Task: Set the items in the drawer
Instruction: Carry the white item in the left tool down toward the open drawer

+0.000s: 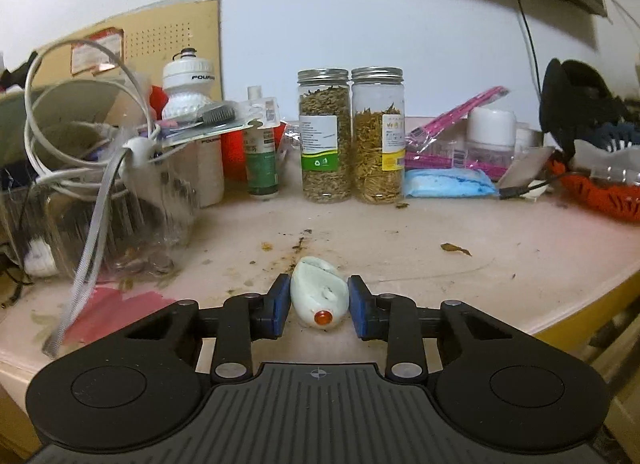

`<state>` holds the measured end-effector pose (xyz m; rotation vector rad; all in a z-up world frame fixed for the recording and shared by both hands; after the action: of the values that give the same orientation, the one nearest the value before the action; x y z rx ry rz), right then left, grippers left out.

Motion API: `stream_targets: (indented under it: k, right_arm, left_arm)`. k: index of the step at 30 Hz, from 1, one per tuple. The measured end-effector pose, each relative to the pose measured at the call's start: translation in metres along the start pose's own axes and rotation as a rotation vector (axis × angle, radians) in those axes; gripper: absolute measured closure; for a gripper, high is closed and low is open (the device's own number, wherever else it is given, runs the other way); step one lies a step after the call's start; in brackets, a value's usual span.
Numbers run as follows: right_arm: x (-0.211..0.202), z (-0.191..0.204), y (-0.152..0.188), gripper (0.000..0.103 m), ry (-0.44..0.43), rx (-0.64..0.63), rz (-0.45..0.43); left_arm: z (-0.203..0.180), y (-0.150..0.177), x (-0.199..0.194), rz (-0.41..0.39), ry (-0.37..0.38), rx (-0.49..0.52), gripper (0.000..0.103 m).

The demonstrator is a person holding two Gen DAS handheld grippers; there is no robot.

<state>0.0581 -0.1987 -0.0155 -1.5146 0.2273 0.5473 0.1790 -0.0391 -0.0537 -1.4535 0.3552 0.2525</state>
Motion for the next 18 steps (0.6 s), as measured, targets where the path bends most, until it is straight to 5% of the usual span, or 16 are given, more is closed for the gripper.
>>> stream_targets:
  k: [18]
  right_arm:
    - [-0.002,-0.001,0.000,0.001,0.006,0.006,-0.005]
  left_arm:
    - [-0.009,0.000,-0.032,-0.014,0.016,0.015,0.074]
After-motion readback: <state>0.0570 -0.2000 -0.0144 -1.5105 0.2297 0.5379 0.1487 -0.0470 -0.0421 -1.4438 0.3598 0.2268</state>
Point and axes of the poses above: each gripper's, at about its wrist camera, not at the fingertips, and x roughly the way its jaws point, z to its left, y to its underside, the point moved 6 cm from there along x, roughly the way its jaws point, and after that the axes turned 1 degree about z, right-handed, at the moved point
